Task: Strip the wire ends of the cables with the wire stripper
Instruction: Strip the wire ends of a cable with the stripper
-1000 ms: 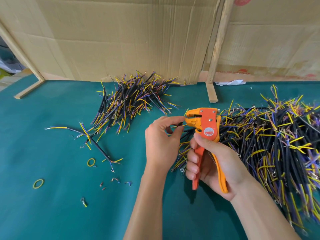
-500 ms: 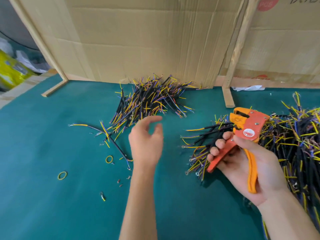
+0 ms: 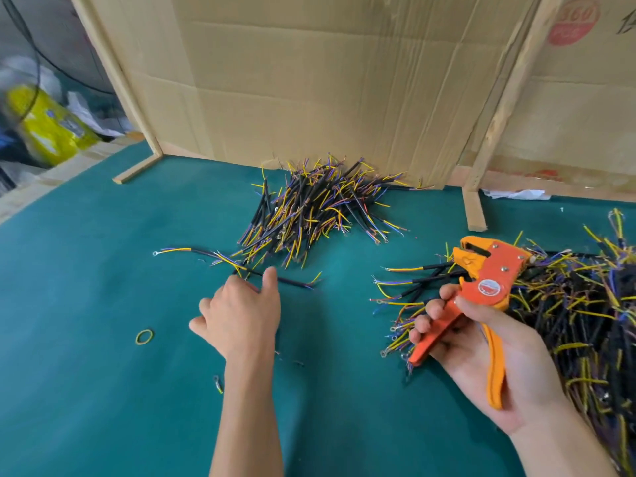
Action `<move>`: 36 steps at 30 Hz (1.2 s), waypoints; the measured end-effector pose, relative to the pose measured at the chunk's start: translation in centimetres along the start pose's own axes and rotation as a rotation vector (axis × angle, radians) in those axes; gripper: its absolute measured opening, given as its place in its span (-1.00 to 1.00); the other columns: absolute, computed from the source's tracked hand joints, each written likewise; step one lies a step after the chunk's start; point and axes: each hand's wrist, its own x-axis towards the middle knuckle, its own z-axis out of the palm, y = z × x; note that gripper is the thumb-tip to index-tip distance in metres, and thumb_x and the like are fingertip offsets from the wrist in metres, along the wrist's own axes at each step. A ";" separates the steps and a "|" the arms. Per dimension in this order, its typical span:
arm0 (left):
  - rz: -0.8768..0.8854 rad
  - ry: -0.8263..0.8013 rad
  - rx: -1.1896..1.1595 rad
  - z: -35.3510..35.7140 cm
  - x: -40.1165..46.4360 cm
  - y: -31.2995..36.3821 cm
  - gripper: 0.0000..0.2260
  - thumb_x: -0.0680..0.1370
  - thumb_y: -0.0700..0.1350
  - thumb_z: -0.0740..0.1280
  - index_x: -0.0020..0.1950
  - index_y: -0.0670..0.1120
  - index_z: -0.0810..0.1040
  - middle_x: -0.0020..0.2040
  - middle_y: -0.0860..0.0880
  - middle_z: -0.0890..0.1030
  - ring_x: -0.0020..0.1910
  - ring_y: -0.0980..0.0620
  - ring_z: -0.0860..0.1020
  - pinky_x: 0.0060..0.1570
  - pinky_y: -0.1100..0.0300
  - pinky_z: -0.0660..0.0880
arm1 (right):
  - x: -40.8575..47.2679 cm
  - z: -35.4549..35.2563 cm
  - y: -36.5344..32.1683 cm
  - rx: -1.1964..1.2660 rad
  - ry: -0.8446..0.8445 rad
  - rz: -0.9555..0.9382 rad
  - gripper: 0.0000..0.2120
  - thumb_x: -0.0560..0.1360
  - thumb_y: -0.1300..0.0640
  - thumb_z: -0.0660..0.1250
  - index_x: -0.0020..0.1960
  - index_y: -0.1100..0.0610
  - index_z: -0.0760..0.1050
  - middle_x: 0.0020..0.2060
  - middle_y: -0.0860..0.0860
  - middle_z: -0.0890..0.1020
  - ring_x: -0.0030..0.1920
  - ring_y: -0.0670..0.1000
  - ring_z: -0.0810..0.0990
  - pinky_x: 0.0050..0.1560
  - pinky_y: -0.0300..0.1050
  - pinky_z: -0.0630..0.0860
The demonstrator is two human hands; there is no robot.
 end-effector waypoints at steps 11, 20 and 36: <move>0.008 0.103 -0.088 1.6 -0.8 1.3 -0.72 0.45 0.13 0.34 -0.11 -0.08 0.49 -0.21 -0.11 0.62 -0.01 -0.15 0.40 -0.06 0.00 0.13 | -0.5 0.5 -0.3 0.018 0.000 -0.016 -0.54 0.21 0.12 0.68 0.03 0.16 0.58 -0.18 0.16 0.54 -0.18 0.21 0.60 -0.06 0.12 0.63; 0.061 0.165 -0.018 2.6 -0.6 0.8 -0.60 0.52 0.28 0.30 -0.06 -0.07 0.45 -0.17 -0.12 0.64 0.01 -0.16 0.42 -0.05 -0.01 0.15 | -0.7 1.6 -0.6 0.016 0.014 -0.019 -0.68 0.31 0.16 0.53 0.02 0.18 0.55 -0.18 0.17 0.53 -0.18 0.20 0.60 -0.08 0.12 0.63; 0.184 -0.124 0.205 -0.3 -0.8 0.3 -0.75 0.46 0.03 0.27 -0.05 -0.14 0.54 -0.05 -0.16 0.62 0.09 -0.20 0.44 0.06 -0.01 0.34 | -0.6 2.3 -0.7 -0.025 0.036 -0.006 -0.63 0.32 0.18 0.50 0.07 0.20 0.50 -0.20 0.18 0.54 -0.19 0.22 0.59 -0.08 0.12 0.64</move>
